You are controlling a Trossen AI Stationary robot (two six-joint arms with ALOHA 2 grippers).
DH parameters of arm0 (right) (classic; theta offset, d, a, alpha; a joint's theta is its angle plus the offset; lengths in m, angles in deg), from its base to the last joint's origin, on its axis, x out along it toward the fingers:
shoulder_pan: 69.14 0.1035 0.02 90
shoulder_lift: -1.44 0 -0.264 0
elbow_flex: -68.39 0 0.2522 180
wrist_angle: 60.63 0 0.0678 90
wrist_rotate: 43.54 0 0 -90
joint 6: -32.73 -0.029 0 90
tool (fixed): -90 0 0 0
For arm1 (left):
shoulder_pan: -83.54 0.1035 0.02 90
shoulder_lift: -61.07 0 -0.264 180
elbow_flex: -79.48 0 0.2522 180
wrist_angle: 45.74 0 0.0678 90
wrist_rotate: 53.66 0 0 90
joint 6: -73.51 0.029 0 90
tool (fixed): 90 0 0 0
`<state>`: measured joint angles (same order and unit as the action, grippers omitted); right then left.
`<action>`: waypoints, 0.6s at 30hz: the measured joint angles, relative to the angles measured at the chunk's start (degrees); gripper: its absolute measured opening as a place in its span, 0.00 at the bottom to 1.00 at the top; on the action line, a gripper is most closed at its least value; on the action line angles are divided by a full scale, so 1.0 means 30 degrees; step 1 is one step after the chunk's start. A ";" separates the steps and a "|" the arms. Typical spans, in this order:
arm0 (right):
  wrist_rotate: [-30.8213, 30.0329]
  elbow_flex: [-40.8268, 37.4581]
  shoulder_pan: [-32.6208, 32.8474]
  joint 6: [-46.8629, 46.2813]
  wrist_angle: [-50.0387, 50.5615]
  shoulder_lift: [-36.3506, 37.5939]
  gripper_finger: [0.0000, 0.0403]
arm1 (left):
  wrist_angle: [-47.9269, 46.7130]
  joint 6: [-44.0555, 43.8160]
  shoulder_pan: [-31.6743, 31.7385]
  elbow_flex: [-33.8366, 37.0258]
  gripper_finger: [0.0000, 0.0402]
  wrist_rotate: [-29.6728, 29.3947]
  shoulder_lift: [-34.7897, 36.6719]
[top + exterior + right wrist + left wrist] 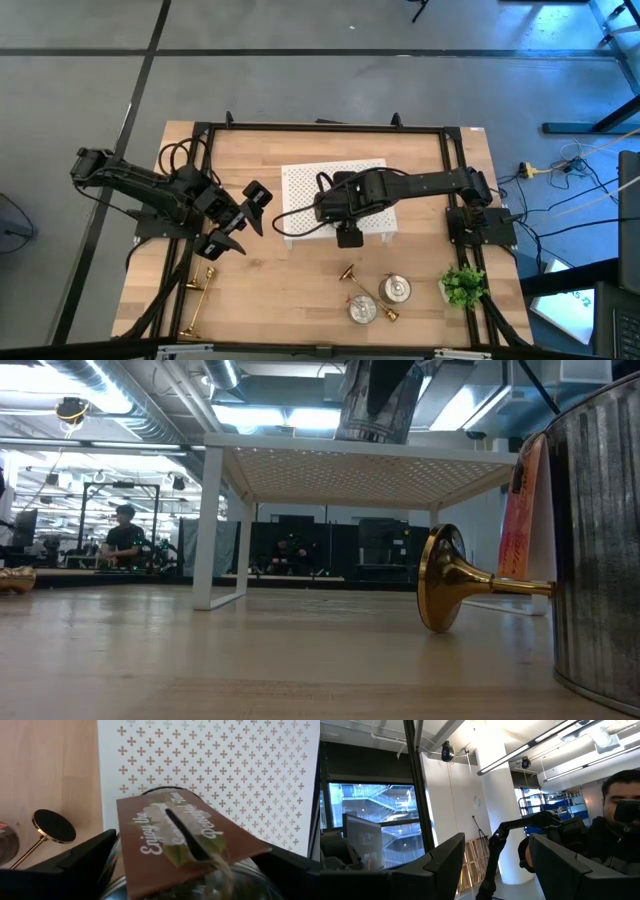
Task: Pick & Place candle stick holders
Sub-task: Put the right silver scented candle on the shelf
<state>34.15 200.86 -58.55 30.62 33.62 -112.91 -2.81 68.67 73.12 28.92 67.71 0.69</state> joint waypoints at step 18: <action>0.0107 0.0000 -0.0015 -0.0066 0.0007 0.0000 0.95 | 0.0000 0.0000 0.0000 0.0000 0.54 0.0007 0.0000</action>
<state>34.47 200.86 -58.60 30.43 33.64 -112.91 -2.81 68.67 73.12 28.92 67.73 0.69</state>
